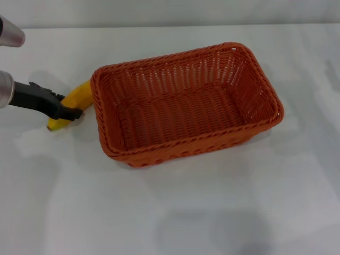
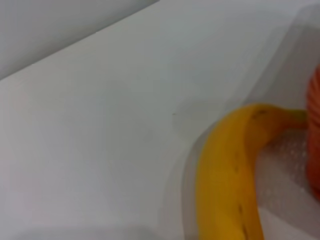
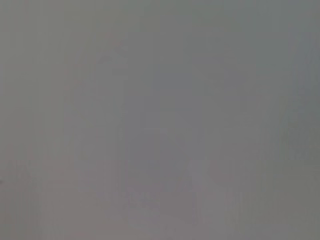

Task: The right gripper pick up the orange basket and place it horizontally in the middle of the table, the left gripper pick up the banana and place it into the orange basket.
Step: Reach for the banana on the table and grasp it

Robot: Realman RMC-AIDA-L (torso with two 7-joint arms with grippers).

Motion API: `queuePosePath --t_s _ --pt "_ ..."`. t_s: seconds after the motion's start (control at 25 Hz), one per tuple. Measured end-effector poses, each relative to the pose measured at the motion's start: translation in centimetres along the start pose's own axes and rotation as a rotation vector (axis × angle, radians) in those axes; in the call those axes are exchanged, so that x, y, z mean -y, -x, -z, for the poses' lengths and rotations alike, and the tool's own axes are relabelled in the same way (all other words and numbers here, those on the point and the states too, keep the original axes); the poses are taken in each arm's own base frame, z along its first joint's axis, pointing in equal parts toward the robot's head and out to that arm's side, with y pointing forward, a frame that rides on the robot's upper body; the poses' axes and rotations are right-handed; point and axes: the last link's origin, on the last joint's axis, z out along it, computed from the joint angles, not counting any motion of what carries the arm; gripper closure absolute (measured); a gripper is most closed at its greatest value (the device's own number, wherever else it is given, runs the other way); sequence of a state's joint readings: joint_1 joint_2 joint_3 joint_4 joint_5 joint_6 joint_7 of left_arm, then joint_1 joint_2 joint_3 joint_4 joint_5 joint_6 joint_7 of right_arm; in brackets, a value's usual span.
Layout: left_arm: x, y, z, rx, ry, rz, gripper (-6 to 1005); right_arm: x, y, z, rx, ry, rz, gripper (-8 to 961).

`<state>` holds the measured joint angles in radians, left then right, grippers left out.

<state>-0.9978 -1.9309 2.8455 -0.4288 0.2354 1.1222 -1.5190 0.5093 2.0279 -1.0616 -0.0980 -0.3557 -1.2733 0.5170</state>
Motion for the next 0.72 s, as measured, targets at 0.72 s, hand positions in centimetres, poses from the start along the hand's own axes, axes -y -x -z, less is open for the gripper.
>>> queuePosePath --t_s 0.72 --pt "1.7 -0.7 1.2 -0.093 -0.079 0.067 516 0.2 0.1 0.0 0.004 -0.007 0.001 308"
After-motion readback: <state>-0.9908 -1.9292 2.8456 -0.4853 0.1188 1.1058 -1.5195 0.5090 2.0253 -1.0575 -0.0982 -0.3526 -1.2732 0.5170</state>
